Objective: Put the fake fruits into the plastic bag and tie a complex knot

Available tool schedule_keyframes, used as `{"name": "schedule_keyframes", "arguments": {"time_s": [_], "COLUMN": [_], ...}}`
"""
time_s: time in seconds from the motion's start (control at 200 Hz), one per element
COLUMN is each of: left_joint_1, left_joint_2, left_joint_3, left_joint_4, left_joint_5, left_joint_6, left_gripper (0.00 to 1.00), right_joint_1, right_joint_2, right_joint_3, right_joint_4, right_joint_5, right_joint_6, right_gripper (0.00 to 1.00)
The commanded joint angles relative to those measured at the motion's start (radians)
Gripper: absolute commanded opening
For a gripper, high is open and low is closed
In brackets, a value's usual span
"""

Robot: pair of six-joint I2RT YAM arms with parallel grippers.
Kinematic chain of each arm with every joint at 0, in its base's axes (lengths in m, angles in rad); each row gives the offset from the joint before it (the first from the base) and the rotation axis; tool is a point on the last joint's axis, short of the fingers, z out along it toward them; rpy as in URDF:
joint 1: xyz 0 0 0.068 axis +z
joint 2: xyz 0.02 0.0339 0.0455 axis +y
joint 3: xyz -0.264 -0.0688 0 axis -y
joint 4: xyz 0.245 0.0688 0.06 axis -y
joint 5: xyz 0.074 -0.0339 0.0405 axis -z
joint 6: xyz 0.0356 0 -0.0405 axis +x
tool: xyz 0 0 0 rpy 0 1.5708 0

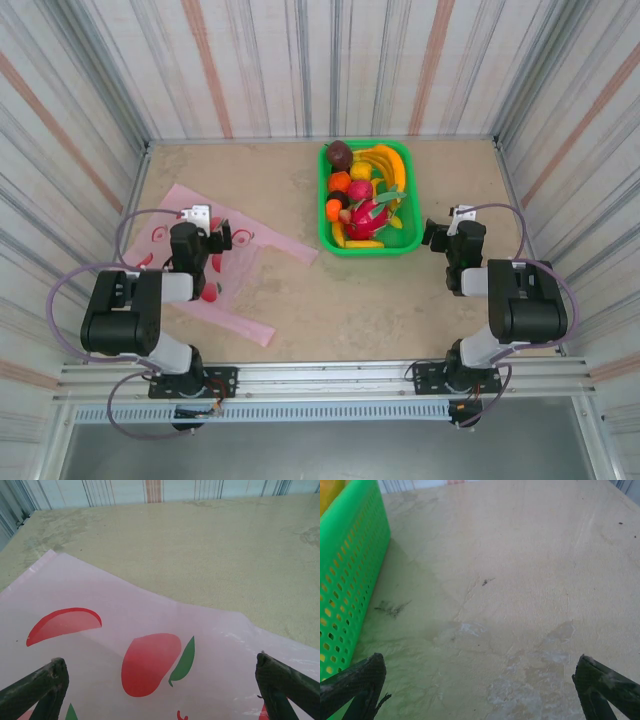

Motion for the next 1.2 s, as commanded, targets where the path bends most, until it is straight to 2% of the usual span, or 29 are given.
{"name": "schedule_keyframes", "arguments": {"time_s": [0.0, 0.751, 0.892, 1.062, 1.192], "left_joint_1": [0.0, 0.006, 0.006, -0.065, -0.137], "left_joint_2": [0.002, 0.001, -0.056, -0.358, -0.536], "left_joint_3": [0.004, 0.001, -0.033, 0.018, 0.137], "left_joint_4": [-0.002, 0.001, 0.027, -0.322, -0.656], "left_joint_5": [-0.014, -0.003, -0.016, -0.106, -0.163], "left_joint_6": [-0.006, -0.009, -0.011, 0.024, -0.02], "left_gripper": [0.99, 0.99, 0.99, 0.99, 0.97], "right_joint_1": [0.009, 0.001, 0.0, -0.006, -0.016], "right_joint_2": [0.001, -0.001, -0.021, -0.194, -0.382], "right_joint_3": [0.01, 0.008, 0.001, 0.005, 0.062], "right_joint_4": [0.014, 0.013, 0.016, -0.143, -0.417], "right_joint_5": [0.005, -0.009, 0.017, 0.039, 0.049], "right_joint_6": [-0.003, 0.001, 0.012, 0.028, 0.102], "right_gripper": [0.99, 0.99, 0.99, 0.99, 0.99]}}
